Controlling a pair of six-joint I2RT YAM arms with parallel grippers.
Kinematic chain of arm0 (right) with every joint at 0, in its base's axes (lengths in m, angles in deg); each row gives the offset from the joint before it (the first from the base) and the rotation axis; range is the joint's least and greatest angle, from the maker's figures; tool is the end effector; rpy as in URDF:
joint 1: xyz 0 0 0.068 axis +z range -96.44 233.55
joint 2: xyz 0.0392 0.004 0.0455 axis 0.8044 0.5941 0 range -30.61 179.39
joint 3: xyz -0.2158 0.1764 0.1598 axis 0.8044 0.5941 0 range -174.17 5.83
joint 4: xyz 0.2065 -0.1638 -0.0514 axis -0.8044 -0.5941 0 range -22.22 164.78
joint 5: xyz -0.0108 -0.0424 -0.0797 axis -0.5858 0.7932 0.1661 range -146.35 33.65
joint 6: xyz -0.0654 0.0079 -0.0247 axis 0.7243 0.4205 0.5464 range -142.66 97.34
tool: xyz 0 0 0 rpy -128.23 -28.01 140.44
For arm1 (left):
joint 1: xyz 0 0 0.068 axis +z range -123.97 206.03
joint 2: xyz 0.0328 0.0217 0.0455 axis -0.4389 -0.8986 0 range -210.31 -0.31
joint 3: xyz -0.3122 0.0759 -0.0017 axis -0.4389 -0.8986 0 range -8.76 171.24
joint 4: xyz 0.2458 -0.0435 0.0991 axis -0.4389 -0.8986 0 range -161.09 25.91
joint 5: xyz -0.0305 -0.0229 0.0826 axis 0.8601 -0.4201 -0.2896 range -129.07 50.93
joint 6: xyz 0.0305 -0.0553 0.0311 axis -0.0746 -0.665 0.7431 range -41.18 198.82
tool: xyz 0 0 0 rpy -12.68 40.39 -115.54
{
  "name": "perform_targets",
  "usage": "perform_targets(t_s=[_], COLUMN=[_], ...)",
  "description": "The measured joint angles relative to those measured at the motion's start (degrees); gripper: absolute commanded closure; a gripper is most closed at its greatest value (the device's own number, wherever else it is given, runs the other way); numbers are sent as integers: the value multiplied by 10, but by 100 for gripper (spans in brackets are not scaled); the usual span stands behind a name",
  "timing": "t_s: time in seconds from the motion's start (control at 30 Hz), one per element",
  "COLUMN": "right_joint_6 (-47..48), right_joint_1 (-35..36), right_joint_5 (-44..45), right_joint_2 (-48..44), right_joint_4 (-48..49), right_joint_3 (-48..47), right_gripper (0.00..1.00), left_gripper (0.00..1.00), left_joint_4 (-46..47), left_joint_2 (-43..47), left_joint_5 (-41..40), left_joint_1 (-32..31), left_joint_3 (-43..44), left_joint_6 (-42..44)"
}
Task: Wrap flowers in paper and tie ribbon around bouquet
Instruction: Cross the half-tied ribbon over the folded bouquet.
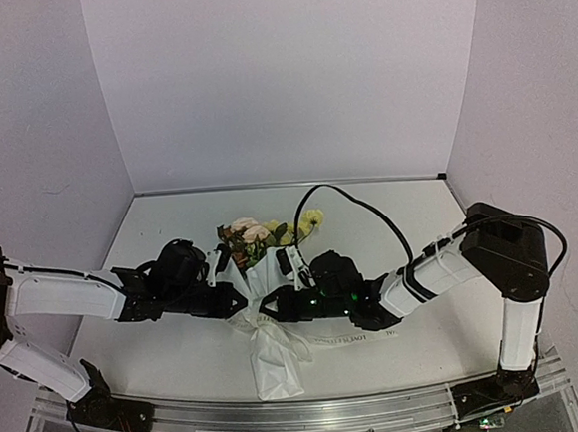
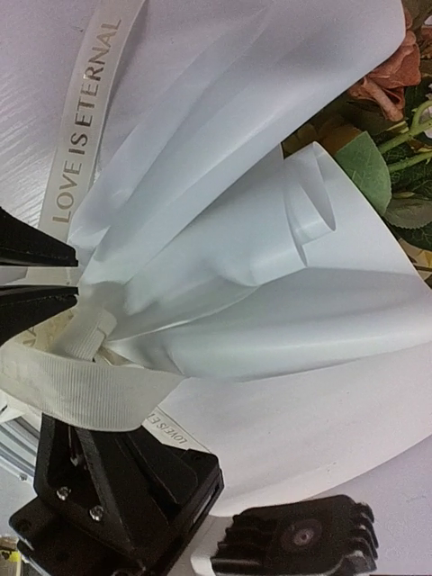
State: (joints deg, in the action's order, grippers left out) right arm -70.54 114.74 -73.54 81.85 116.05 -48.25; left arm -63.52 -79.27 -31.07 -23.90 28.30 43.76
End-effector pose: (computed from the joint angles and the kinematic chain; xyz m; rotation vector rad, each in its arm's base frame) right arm 0.2004 0.3996 0.1820 -0.4929 2.1309 1.4978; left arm 0.1782 -0.2244 0.2110 0.3958 2.4310 -0.8790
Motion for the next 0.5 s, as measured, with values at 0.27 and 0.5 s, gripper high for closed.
perform_targets(t_s=[0.27,0.5], right_joint_6=[-6,-8], right_joint_1=[0,0], right_joint_5=[-8,-8], right_joint_2=[24,24], right_joint_4=[1,3], right_joint_3=[-6,-7], right_gripper=[100,100], left_gripper=[90,83], left_joint_4=[28,40], left_joint_2=[-14,-16], left_joint_5=[65,103], left_joint_1=[0,0], left_joint_3=[0,0], left_joint_6=[3,10])
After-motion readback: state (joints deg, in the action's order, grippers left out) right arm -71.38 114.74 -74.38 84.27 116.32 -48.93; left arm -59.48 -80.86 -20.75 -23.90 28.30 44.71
